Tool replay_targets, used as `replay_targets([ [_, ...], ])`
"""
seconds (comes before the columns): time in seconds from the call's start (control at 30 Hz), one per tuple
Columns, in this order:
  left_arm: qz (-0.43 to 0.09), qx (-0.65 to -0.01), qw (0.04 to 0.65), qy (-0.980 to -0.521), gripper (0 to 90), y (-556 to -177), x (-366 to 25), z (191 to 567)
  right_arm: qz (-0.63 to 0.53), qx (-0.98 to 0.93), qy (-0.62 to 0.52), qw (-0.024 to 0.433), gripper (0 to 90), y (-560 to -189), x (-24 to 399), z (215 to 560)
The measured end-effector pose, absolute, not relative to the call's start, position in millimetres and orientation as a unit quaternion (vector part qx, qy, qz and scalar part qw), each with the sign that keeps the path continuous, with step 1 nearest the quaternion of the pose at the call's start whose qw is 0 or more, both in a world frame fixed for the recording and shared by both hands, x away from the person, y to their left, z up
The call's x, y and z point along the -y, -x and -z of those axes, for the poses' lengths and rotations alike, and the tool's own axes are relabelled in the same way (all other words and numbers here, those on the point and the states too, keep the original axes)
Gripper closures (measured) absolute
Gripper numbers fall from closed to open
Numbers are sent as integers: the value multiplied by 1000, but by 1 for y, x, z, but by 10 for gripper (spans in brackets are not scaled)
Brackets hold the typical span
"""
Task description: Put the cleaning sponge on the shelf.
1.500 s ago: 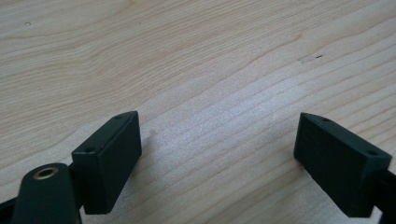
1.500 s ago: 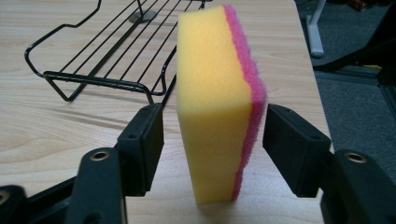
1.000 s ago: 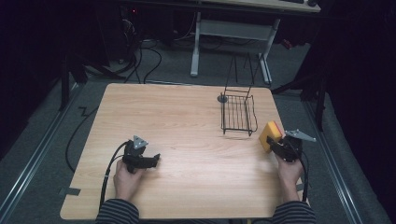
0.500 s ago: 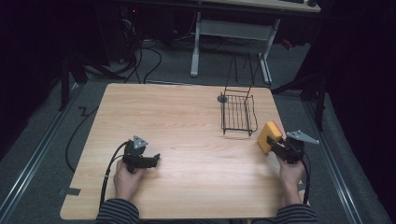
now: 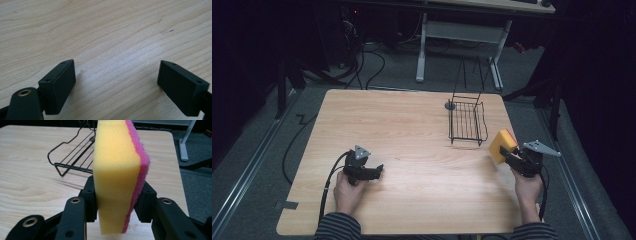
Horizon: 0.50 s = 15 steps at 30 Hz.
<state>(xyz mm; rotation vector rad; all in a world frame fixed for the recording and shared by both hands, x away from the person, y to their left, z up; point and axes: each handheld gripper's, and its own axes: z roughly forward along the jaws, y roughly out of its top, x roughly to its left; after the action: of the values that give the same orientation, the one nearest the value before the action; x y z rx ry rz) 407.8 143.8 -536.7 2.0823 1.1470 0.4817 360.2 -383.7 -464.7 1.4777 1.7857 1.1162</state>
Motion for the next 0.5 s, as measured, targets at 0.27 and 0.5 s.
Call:
replay_targets([
  [0.27,-186,-443,351,-804,156,-408,-144,537,-430,-666,-542,279,606,-359,382,454],
  [0.5,-186,-443,351,-804,156,-408,-144,537,-455,-668,-523,271,606,-357,373,442],
])
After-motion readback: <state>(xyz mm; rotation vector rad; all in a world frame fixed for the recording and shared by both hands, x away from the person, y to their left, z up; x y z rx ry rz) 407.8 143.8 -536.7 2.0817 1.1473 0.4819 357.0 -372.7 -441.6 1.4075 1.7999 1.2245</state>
